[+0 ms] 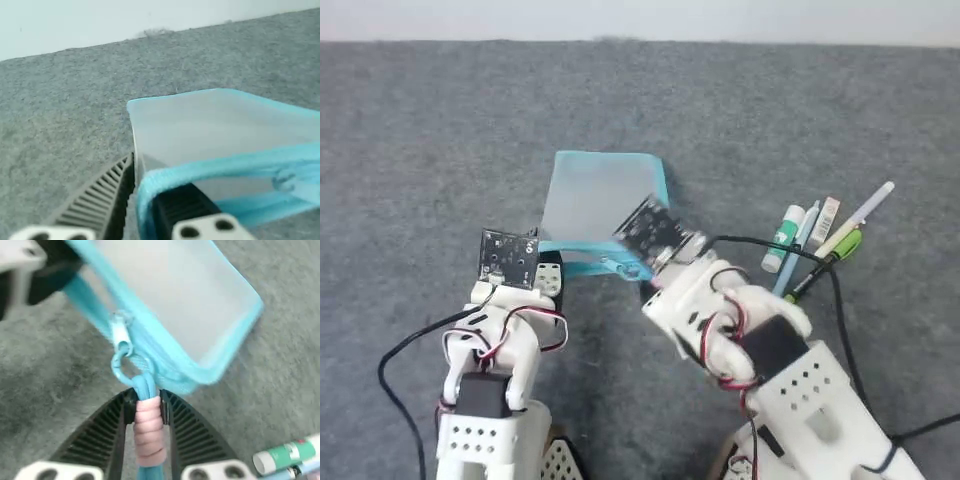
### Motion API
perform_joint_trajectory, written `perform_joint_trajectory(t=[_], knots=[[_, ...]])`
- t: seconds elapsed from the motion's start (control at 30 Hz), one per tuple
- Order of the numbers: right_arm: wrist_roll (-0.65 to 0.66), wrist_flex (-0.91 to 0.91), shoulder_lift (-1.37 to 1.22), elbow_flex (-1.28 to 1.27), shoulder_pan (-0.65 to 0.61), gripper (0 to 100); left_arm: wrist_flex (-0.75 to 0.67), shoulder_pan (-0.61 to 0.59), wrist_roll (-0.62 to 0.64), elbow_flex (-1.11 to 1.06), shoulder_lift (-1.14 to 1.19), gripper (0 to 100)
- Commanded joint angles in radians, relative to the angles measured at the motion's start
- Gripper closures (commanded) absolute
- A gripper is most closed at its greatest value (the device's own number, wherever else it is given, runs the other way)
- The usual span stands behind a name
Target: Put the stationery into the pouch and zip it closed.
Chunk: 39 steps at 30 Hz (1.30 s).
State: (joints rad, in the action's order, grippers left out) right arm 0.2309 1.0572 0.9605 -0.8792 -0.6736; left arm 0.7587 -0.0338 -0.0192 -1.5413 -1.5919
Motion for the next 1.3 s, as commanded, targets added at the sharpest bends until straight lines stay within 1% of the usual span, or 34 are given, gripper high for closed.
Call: perform_joint_trajectory(t=[0.0,0.1,0.17,0.33,0.5,0.63,0.7,0.8,0.83,0.9,0.97,1.03,1.13,1.27], knots=[[0.020,-0.070,-0.108,0.017,0.128,99.2,-0.041,-0.046,0.026,0.021,-0.017,99],[0.046,-0.090,-0.209,0.064,0.199,99.2,-0.044,-0.124,0.060,0.025,-0.017,99],[0.051,-0.087,-0.269,0.117,0.239,99.2,-0.044,-0.152,0.077,0.035,-0.015,99],[0.054,-0.084,-0.386,0.215,0.305,99.2,-0.041,-0.152,0.080,0.035,-0.015,99],[0.054,-0.091,-0.461,0.255,0.314,99.2,-0.028,-0.152,0.080,0.035,-0.014,99],[0.055,-0.088,-0.504,0.288,0.364,99.2,-0.028,-0.152,0.080,0.033,-0.014,99],[0.063,-0.082,-0.526,0.292,0.369,99.2,-0.032,-0.152,0.081,0.021,-0.015,99],[0.063,-0.039,-0.542,0.295,0.371,98.2,-0.034,-0.150,0.081,0.016,-0.015,99],[0.060,-0.018,-0.536,0.295,0.371,96.1,-0.034,-0.150,0.081,0.015,-0.017,99],[0.064,0.051,-0.512,0.295,0.372,88.3,-0.034,-0.149,0.081,0.015,-0.017,99],[0.068,0.136,-0.473,0.295,0.374,79.7,-0.034,-0.130,0.081,0.015,-0.018,99],[0.066,0.203,-0.423,0.295,0.377,74.4,-0.034,-0.101,0.081,0.019,-0.017,99],[0.066,0.266,-0.348,0.295,0.444,73.5,-0.025,-0.089,0.080,0.015,-0.015,99],[0.078,0.275,-0.312,0.295,0.593,73.5,-0.009,-0.117,0.080,0.018,-0.015,99]])
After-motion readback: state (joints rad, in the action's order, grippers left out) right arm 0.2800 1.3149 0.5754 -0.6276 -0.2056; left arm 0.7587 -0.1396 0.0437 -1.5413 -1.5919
